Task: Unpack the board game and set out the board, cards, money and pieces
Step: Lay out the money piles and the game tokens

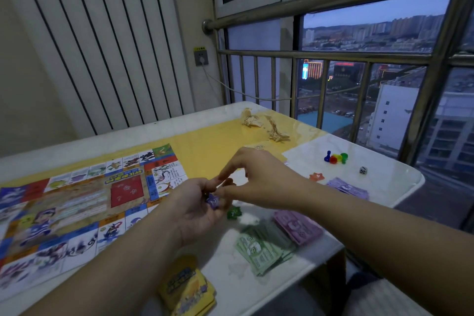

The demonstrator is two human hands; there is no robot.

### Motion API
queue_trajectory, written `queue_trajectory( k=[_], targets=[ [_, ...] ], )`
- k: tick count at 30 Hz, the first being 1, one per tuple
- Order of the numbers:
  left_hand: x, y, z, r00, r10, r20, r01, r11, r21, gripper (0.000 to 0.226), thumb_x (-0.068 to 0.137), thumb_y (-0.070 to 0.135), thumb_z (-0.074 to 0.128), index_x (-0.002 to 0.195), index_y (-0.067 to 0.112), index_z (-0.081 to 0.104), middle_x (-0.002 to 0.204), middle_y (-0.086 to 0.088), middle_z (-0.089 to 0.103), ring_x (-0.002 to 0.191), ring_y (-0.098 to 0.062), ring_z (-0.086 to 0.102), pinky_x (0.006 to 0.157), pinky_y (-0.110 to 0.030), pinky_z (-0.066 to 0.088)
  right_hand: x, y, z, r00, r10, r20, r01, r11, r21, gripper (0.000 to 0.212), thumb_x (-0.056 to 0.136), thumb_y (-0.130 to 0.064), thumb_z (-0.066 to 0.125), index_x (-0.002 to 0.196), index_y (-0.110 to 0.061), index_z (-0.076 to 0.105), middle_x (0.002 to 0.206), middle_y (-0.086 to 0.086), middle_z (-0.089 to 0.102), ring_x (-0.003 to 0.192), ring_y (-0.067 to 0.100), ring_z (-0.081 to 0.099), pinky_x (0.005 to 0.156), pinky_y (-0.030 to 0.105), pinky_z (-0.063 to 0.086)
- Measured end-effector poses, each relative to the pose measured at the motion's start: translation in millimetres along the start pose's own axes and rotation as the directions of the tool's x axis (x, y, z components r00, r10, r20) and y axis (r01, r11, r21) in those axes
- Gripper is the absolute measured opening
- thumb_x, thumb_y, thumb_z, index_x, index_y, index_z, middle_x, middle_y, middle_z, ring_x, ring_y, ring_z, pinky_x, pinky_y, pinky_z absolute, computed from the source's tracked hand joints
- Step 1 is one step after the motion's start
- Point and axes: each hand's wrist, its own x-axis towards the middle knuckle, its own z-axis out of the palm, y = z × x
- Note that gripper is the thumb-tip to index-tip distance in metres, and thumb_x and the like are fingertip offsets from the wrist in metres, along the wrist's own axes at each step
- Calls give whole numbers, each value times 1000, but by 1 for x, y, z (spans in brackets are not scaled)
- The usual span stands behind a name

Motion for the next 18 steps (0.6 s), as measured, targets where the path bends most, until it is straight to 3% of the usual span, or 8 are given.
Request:
queue_trajectory(
  k=[3, 8, 13, 18],
  targets=[
    [-7, 1, -3, 1000, -9, 25, 9, 1000, 0, 24, 91, 0, 28, 85, -7, 50, 60, -16, 59, 40, -18, 52, 38, -16, 40, 1, -10, 6, 1000, 7, 11, -7, 1000, 23, 26, 75, -40, 74, 97, -26, 73, 95, -11, 60, 81, 1, 53, 71, 25, 47],
    [-15, 2, -1, 998, -3, 60, 7, 999, -52, 24, 88, -2, 26, 80, -5, 48, 58, -15, 56, 55, -17, 50, 46, -16, 42, 9, -18, 14, 1000, 14, 12, -15, 1000, 7, 24, 73, -32, 77, 92, -20, 70, 87, -7, 69, 79, 7, 61, 74, 34, 54],
    [-21, 7, -3, 995, -3, 97, 9, 998, -63, 24, 86, 1, 29, 78, -4, 51, 60, -14, 56, 49, -17, 51, 41, -18, 47, 12, -21, 12, 998, 6, 61, -14, 991, 134, 20, 75, -21, 78, 87, -27, 62, 70, -11, 62, 63, -2, 55, 59, 16, 45],
    [-25, 13, -5, 991, -3, 131, 5, 1000, -14, 17, 85, 2, 38, 82, -2, 54, 69, -12, 55, 52, -18, 56, 55, -26, 57, 14, -19, 5, 1000, -17, 23, 14, 992, 129, 16, 78, -18, 75, 91, -22, 67, 70, -14, 61, 61, -8, 53, 56, 8, 38]
  ],
)
